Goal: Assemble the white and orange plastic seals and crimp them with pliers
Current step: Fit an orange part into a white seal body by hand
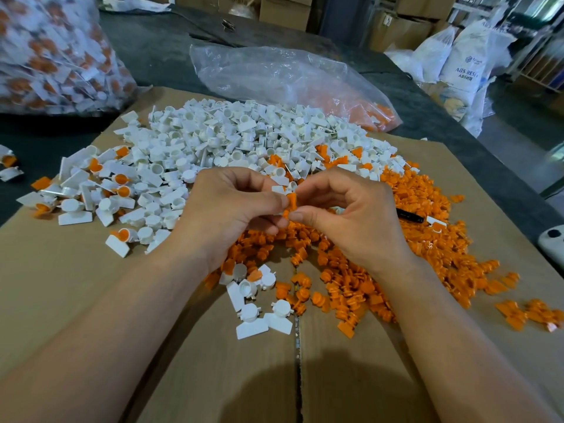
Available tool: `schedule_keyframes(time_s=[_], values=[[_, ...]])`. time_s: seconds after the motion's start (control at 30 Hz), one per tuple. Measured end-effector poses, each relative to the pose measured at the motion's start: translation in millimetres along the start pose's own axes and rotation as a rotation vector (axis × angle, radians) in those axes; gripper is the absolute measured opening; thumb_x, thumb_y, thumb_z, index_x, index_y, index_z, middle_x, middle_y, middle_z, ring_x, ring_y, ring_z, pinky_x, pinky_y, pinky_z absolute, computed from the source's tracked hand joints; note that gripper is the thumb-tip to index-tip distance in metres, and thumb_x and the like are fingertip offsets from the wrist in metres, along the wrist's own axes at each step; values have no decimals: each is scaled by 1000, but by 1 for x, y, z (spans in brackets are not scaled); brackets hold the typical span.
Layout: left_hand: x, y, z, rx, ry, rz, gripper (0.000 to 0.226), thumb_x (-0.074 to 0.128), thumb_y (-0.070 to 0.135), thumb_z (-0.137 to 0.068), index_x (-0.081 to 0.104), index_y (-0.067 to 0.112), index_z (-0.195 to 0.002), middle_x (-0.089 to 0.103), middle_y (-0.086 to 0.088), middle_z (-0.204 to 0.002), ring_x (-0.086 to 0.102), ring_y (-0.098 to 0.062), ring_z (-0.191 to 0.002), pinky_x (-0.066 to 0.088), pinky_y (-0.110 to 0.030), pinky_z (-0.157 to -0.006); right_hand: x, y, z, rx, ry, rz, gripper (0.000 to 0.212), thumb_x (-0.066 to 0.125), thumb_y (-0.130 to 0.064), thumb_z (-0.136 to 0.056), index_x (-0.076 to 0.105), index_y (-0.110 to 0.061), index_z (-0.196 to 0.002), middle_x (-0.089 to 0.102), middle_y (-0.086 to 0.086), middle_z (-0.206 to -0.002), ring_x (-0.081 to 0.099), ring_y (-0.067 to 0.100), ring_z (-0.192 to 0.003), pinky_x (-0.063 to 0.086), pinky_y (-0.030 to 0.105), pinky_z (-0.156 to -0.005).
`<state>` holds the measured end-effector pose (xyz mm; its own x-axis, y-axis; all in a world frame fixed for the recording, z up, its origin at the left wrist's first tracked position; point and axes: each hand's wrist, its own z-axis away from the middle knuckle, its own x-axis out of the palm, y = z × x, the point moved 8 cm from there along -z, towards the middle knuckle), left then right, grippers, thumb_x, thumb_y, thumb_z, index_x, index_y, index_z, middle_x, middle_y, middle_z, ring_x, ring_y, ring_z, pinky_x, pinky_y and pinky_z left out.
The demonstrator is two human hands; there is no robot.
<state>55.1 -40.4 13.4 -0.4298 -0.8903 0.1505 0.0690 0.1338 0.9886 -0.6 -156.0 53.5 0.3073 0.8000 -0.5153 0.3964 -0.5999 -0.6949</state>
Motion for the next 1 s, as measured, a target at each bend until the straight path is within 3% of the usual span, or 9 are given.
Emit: schedule_keyframes(time_s=[0.33,0.7,0.87,1.0], values=[[5,-3,0,-11,-62,-16,15,66,-11,-72,62,2,-64,65,-11,-53,61,-14,-44,46,-16,-41,7,4,0,-5,-58,36,42,73,-5,-72,60,-27,-105,62,-19,-89,64,2,-86,52,20,-79],[4,-6,0,-40,-49,20,14,67,-9,-72,62,1,-64,64,-11,-54,61,-15,-43,46,-16,-40,7,1,0,-20,-73,14,45,71,-6,-71,56,-39,-97,59,-27,-84,62,-6,-84,50,12,-78],[3,-6,0,-45,-48,23,15,67,-9,-71,62,3,-62,64,-11,-53,61,-15,-43,46,-16,-39,7,7,1,21,-81,20,38,75,-5,-71,62,-28,-98,60,-25,-82,62,-6,-83,49,12,-78],[3,-6,0,-51,-43,33,19,67,-9,-71,62,5,-59,63,-11,-51,61,-15,-42,45,-15,-38,7,5,0,8,-83,39,43,75,-6,-71,57,-42,-86,59,-30,-74,61,-11,-78,47,7,-73]])
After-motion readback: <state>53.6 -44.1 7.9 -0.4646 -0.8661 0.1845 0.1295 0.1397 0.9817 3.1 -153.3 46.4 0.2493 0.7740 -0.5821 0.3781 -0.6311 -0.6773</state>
